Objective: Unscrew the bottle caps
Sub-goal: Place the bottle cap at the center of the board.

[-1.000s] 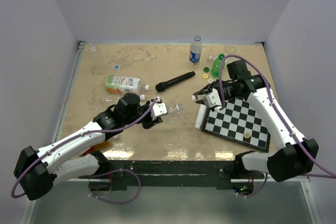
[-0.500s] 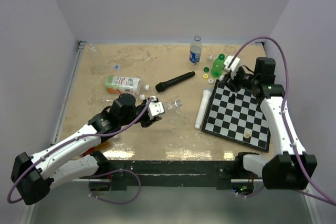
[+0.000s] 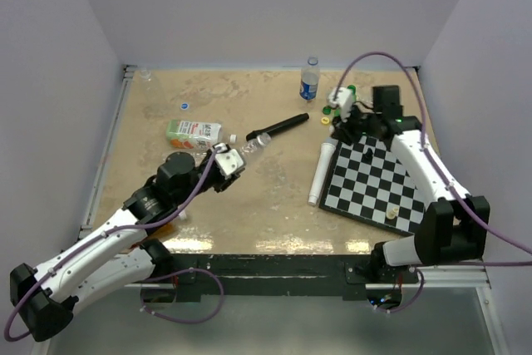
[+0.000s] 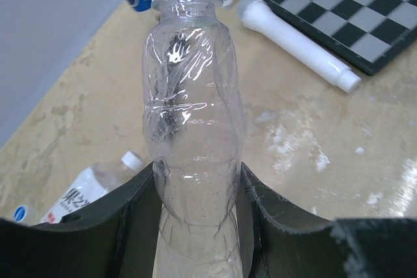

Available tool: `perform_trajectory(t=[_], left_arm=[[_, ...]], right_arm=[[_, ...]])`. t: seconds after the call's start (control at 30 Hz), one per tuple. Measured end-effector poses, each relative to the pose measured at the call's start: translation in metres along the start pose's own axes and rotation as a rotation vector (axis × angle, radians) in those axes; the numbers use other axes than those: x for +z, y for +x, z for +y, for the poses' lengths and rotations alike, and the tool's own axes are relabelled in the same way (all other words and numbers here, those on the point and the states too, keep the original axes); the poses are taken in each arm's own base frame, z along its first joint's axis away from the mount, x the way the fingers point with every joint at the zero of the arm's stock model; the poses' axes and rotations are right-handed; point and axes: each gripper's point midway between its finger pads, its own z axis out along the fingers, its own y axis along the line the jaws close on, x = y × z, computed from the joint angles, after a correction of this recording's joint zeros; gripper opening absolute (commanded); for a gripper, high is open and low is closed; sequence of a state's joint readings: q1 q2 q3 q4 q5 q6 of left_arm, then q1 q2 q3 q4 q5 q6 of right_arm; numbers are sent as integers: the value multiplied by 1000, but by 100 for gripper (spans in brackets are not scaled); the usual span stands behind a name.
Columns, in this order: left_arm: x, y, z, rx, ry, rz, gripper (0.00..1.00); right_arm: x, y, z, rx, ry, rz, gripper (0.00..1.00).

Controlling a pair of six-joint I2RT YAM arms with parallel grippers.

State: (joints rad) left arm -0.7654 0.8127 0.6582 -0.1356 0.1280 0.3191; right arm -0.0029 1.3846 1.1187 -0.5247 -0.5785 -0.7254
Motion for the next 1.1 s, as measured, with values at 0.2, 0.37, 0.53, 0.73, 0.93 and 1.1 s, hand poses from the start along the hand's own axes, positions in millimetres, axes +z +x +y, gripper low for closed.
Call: perform_trajectory(t=[0.2,0.37,0.53,0.73,0.93,1.1], left_arm=[[-24,-15,52,-74,-258,-59,0],[-57,-31,78,-89,-434,-167,0],[-90,-42,94,-104,-569,-272,0],[-103,-45,105,-117,-650,-298,0],[-106,-38,110,-123,-692,-282,0],[-109,-35,115,-127,-720,-276,0]], right_arm=[[65,-86,114,-227,-307,-62,6],[119,-105,176,-281,-435,-7,7],[174,-123,193,-219,-455,41,8],[240,-160,151,-116,-286,15,10],[292,-159,130,-46,-186,21,13],[321,-139,123,-23,-129,65,18]])
